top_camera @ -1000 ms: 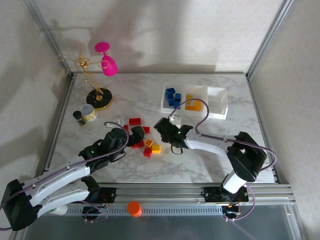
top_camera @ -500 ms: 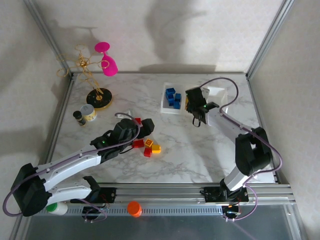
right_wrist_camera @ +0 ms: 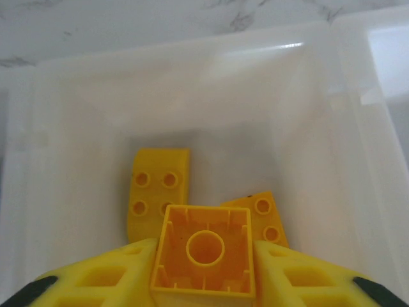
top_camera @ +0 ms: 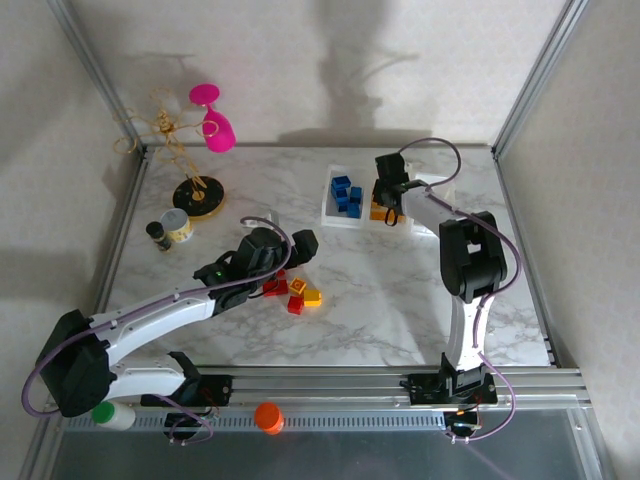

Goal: Sort the legos into containers by color
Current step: Place the lego in the container.

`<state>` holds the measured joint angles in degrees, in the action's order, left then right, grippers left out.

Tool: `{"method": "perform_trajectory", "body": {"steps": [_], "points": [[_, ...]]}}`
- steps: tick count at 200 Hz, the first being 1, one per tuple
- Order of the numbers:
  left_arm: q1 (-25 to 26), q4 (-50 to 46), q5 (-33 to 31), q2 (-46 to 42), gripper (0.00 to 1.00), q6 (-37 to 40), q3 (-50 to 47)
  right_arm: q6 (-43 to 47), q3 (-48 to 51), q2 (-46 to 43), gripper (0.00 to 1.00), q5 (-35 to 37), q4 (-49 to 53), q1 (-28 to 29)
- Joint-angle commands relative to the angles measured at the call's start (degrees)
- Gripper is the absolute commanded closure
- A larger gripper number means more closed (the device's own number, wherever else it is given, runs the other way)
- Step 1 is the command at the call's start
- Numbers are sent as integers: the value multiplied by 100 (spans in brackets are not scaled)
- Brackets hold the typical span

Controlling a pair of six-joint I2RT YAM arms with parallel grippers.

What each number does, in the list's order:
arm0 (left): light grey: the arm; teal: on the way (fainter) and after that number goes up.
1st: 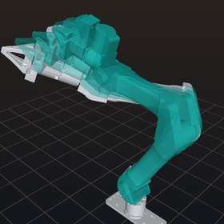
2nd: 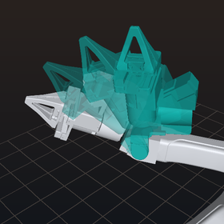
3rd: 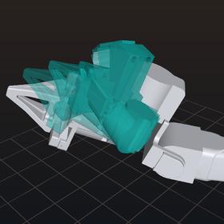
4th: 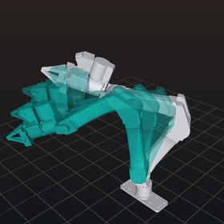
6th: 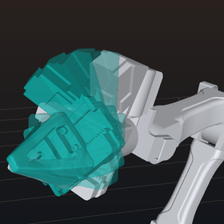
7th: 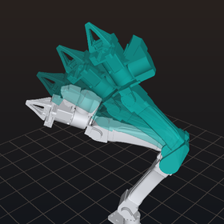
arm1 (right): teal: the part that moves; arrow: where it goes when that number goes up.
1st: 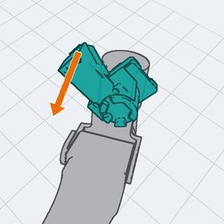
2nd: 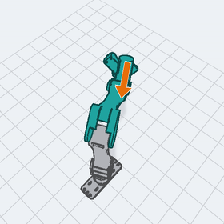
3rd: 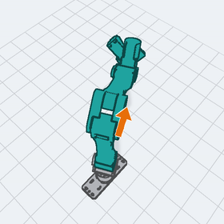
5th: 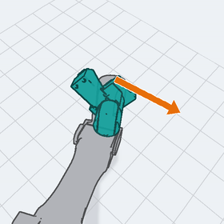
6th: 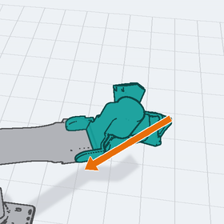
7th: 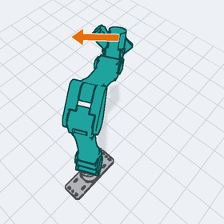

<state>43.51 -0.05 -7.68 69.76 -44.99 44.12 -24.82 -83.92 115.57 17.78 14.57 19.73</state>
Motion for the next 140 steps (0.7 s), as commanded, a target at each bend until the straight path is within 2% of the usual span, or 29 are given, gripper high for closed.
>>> {"method": "perform_trajectory", "body": {"steps": [1, 18, 82, 140], "points": [[-69, 74, 65, -37, 0, 83, 99, 102, -117, -72, 57, -60, -41, -30], [-96, 67, 78, -59, 0, 92, 97, 139, -107, -201, 53, -92, -35, -27], [-161, -60, 15, -431, 0, 118, 36, 83, 302, -1308, 49, -422, 27, 173], [-209, -497, -153, -1133, 0, -4, -371, -227, 1393, -2345, 42, -433, 235, 1073]]}}
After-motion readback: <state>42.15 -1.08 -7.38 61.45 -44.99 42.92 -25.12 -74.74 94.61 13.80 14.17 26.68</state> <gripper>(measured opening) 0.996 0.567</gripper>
